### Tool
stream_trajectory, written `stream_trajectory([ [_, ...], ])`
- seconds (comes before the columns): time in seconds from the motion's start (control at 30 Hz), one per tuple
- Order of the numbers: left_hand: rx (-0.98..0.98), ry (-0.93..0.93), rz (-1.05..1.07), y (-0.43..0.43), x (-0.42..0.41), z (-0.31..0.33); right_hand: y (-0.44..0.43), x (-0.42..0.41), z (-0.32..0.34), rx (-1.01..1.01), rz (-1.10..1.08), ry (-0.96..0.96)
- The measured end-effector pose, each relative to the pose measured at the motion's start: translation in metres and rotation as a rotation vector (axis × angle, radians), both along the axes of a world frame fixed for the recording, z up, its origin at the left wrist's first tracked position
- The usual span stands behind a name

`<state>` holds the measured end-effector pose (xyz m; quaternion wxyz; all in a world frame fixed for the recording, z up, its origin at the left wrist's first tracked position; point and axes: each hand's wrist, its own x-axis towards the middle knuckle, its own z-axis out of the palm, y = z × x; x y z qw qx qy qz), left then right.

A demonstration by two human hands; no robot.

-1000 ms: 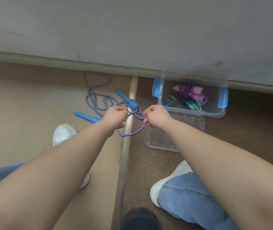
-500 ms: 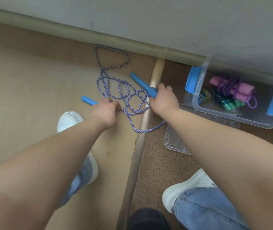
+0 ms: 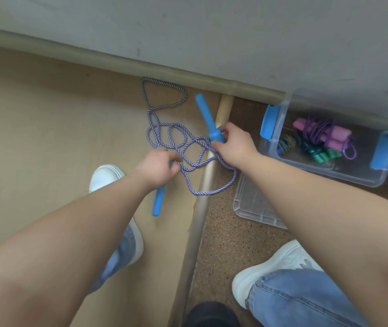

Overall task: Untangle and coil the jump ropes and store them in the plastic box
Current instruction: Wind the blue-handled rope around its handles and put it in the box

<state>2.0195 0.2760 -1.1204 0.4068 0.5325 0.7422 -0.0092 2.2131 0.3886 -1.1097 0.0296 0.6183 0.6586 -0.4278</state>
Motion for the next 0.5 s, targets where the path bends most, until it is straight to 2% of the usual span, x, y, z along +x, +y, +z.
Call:
stream_trajectory([
  [0.07,-0.001,-0.098,0.213,0.006,0.008,0.026,-0.002,0.003,0.021,0.013,-0.020,0.045],
  [0.2,-0.090,-0.438,0.691,0.019,0.026,0.078,-0.013,0.016,0.065,0.020,0.024,0.175],
  [0.27,-0.142,-0.564,0.817,0.019,0.035,0.108,-0.023,0.024,0.088,0.026,0.103,0.225],
  [0.33,-0.194,-0.656,0.823,0.015,0.043,0.135,-0.033,0.032,0.111,0.081,0.191,0.238],
  [0.5,-0.260,-0.850,0.586,0.004,0.064,0.189,-0.050,0.045,0.166,0.264,0.309,0.237],
])
